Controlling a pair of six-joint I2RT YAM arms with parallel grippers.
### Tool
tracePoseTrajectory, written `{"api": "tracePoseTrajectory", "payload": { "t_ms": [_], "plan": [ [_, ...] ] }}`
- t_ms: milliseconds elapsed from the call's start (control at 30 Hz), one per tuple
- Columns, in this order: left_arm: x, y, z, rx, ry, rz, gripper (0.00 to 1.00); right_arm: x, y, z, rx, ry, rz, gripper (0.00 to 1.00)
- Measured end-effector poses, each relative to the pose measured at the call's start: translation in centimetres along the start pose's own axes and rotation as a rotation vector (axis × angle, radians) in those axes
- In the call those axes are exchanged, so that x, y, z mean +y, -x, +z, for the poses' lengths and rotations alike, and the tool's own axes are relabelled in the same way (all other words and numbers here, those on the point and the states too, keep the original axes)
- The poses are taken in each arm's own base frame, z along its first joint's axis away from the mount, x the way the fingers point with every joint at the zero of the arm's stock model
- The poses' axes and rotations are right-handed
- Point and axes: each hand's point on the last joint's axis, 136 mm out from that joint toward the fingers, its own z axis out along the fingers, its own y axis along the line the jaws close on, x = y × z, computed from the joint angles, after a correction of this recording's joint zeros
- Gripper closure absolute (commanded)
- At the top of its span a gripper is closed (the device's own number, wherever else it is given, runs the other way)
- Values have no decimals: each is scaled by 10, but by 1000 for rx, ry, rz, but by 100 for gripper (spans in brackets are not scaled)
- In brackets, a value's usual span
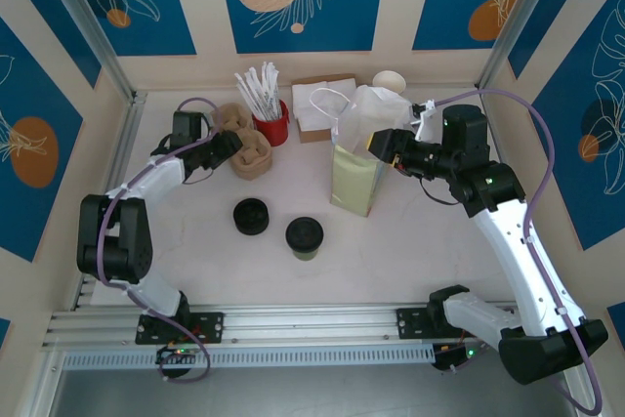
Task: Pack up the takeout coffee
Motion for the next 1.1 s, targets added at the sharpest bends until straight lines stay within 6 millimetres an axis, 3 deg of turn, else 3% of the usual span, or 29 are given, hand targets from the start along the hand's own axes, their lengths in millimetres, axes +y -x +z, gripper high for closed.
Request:
{"api": "tracePoseTrajectory", "payload": {
  "t_ms": [200,800,1100],
  "plan": [
    [-4,2,1,-4,-18,-1,55,0,0,0,-2,-1,1,48],
    [-9,4,0,-8,-42,-36,85,-2,3,-1,-8,-4,7,48],
    [-16,7,-1,-8,-66,-48,93,-5,3,-2,-13,-10,12,49]
  ]
}}
